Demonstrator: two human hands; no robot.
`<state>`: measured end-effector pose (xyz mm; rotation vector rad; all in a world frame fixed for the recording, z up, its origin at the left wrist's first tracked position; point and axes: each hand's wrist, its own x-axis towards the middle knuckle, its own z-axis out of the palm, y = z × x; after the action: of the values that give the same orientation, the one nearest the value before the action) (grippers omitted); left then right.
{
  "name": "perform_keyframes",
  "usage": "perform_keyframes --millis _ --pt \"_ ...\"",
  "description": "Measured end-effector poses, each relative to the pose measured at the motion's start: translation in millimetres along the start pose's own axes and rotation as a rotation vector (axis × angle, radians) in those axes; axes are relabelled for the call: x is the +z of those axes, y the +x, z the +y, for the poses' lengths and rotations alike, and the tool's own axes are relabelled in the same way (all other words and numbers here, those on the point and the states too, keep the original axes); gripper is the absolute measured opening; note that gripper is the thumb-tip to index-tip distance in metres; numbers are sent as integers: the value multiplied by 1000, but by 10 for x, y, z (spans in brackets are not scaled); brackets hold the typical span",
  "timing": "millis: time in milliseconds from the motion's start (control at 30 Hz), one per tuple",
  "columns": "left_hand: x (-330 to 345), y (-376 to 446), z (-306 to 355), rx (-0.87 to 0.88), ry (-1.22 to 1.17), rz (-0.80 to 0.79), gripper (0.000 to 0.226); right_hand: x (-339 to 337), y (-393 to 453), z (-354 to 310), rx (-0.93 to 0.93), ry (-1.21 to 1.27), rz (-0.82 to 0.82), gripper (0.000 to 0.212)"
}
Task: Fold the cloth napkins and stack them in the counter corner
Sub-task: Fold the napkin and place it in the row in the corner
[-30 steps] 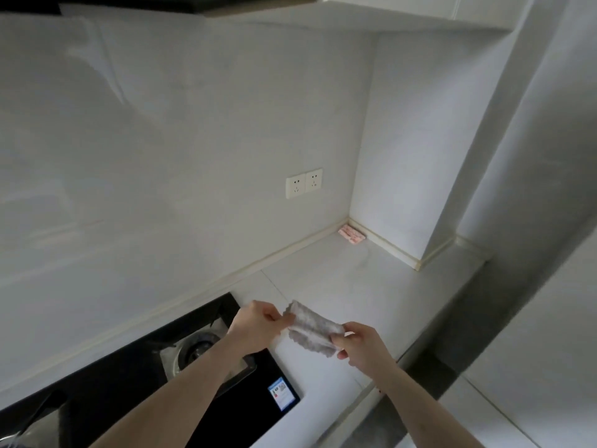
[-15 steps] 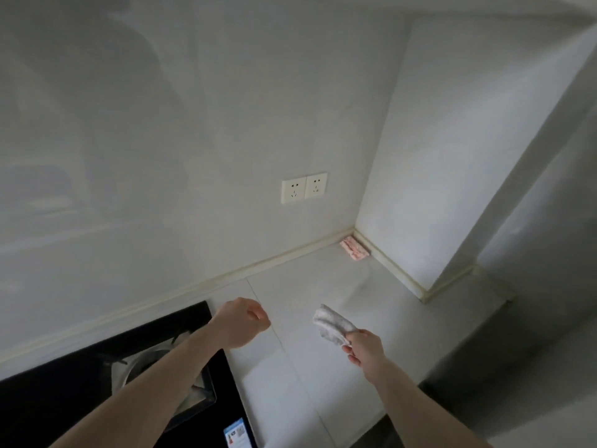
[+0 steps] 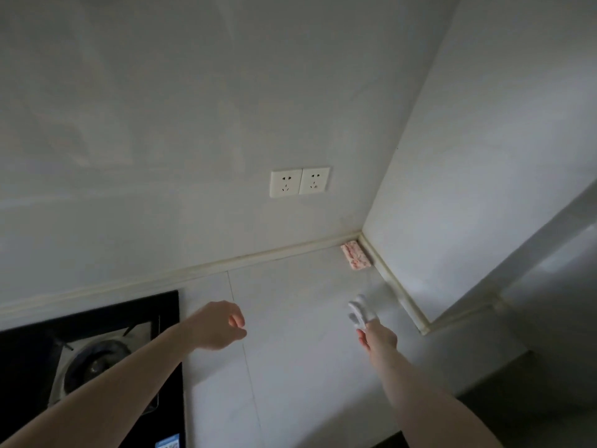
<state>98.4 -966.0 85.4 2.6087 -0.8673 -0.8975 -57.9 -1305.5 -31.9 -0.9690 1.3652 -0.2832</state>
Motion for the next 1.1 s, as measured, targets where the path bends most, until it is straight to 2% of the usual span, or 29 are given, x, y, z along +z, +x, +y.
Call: perform_keyframes --millis 67,200,300,367,433,567,800,933,1033,1100 --pt "49 93 97 -16 14 -13 24 -63 188 95 47 11 28 2" --pt "48 213 275 -21 20 -23 27 -235 371 275 92 -91 145 19" --pt "-26 290 367 -20 21 -9 27 -252 507 212 55 -150 75 17" --pt "-77 345 413 -25 25 -3 27 -177 668 127 80 -62 139 7" --pt "-114 405 458 -30 28 2 27 -103 832 24 83 -24 171 6" --pt "-160 498 506 -47 43 -1 26 -43 1080 -244 91 -29 114 13" --pt "-226 600 497 -82 49 -6 24 -11 1546 -502 66 146 95 37" --pt "-247 644 522 -97 39 -1 23 28 1551 -666 44 151 42 49" --pt "-243 669 547 -98 10 -7 21 -24 1597 -729 80 270 -75 37" --pt "-235 680 557 -102 -8 -11 20 -11 1624 -733 100 221 -110 30"
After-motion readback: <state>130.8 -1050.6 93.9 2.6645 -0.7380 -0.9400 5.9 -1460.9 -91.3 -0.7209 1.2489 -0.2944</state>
